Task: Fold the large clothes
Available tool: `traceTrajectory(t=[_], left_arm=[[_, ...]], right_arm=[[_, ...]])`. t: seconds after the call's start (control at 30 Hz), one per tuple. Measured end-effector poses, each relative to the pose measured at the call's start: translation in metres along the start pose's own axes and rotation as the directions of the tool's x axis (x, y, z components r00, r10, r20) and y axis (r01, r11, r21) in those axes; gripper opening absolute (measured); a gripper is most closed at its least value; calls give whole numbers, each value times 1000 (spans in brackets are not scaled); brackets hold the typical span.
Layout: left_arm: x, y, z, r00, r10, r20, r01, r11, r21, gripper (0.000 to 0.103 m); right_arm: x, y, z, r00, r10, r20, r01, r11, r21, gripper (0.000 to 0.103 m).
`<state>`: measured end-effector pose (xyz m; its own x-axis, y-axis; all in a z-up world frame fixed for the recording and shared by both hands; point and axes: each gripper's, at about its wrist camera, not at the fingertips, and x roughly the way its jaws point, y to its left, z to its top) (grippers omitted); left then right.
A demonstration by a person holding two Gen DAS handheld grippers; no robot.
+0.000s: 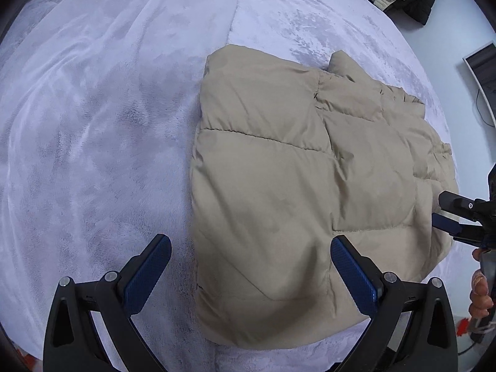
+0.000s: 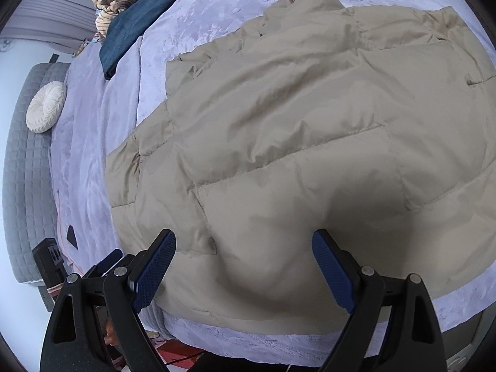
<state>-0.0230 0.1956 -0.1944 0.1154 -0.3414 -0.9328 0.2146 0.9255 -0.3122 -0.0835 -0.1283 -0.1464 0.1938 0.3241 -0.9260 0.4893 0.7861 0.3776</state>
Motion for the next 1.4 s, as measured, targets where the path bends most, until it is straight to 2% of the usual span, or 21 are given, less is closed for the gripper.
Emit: traceTrajectory(t=[0.13,0.2,0.23,0.27,0.3,0.33,0.43,0.5,0.63,0.67,0.77,0.8,0.97,1.0,1.03,1.07,1.1,1.13,1.23,1.33,1.4], left_arm=[[0,17,4,999,-53,8,53,997,-47,103],[1,24,7,997,-79,18,80,995,-59,103],[1,28,9,995,-96,23,98,993,-62,103],[2,33,11,992,-127,28,128,990,-64,103],[5,36,13,988,-153,28,154,986,-65,103],[8,40,15,980,-195,24,197,978,-67,103],[27,51,23,940,-340,-15,337,937,-97,103],[45,55,27,899,-435,-49,428,897,-114,103],[66,46,35,871,-483,-89,477,875,-82,103],[68,44,37,860,-502,-91,497,864,-77,103],[70,35,42,800,-588,-116,583,809,-77,103],[73,30,43,794,-594,-128,591,804,-63,103],[95,10,39,806,-550,-218,562,827,-9,103],[95,6,40,801,-554,-227,568,823,-6,103],[95,3,40,795,-559,-235,574,819,-6,100],[93,-1,41,791,-563,-240,579,815,-2,90],[90,-5,42,790,-562,-245,581,814,6,59],[88,-8,42,784,-567,-254,588,809,9,45],[70,-14,44,795,-567,-218,585,810,26,31],[52,-16,45,792,-586,-171,596,803,7,28],[41,-19,45,798,-586,-144,592,806,1,28]], right_arm=[[1,3,-1,1000,17,19,-17,1000,-8,89],[2,3,0,1000,9,26,-9,1000,-11,73],[2,3,0,1000,-2,26,2,1000,-11,61],[4,2,1,1000,-8,25,9,1000,-11,54],[5,0,1,1000,-13,20,13,1000,-8,53],[6,-2,2,1000,-13,16,13,1000,-6,51],[12,-7,4,1000,-8,4,8,1000,2,51],[16,-8,5,1000,-16,-3,16,1000,-3,51],[23,-7,6,999,-38,-9,38,999,-25,51],[24,-7,6,999,-40,-10,40,999,-29,51],[26,-9,6,999,-37,-9,37,999,-32,51],[27,-10,7,999,-34,-9,33,999,-32,51],[29,-14,6,1000,-25,-4,25,999,-28,51],[30,-14,6,1000,-25,-3,25,999,-29,51],[29,-14,6,1000,-25,-3,25,999,-28,51],[30,-15,6,1000,-24,-1,24,999,-26,51],[29,-15,6,1000,-23,0,23,999,-24,51],[29,-15,6,1000,-23,-1,23,999,-24,51],[22,-11,6,1000,-27,-13,26,999,-35,51],[5,-4,4,999,-32,3,32,996,-78,52],[-11,-3,2,997,-52,51,56,994,-98,52]])
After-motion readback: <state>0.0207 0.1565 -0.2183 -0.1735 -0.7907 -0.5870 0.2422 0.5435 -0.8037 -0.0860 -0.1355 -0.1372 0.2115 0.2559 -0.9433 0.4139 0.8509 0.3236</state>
